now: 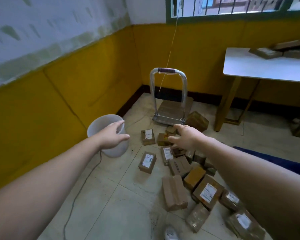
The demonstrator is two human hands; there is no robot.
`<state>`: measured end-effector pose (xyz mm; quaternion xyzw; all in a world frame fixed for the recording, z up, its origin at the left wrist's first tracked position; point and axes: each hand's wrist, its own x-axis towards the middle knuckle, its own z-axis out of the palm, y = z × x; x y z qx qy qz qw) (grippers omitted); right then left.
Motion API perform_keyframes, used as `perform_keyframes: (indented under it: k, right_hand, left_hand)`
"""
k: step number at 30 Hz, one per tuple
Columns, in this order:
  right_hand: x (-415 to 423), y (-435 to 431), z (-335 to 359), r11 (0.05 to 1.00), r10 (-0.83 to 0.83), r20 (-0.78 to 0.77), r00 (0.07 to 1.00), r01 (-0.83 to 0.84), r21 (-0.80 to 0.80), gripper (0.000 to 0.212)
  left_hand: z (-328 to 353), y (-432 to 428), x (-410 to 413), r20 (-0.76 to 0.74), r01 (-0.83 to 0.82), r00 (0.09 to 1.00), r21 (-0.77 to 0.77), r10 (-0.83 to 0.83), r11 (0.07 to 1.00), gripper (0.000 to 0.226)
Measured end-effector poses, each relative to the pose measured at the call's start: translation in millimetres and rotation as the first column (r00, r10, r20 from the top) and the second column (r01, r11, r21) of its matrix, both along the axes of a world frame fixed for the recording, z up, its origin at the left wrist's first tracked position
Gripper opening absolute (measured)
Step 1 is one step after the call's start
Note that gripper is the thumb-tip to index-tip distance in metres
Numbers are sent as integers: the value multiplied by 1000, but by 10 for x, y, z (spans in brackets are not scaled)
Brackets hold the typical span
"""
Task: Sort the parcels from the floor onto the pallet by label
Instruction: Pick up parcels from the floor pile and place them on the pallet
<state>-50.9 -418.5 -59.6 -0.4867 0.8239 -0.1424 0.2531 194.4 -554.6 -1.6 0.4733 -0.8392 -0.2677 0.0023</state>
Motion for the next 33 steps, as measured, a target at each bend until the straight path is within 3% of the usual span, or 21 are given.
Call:
perform_keyframes:
  k: [10, 19, 24, 33]
  right_hand:
    - [-482, -1137, -320, 992, -87, 1, 996, 87, 97, 79]
    - [-442, -2017, -967, 915, -380, 56, 923, 367, 167, 81]
    - [-81, -2647, -1520, 791, -589, 119, 799, 541, 285, 79]
    - [150, -3485, -3174, 724, -676, 248, 694, 560, 403, 79]
  left_hand:
    - [-388, -1398, -634, 72, 25, 997, 126, -34, 992, 73]
    - [-1241, -2863, -1143, 147, 231, 950, 262, -275, 937, 74]
    - [-1864, -3749, -1249, 129, 362, 888, 398, -442, 843, 74]
    - [-3757, -4390, -1200, 208, 219, 892, 578, -401, 786, 70]
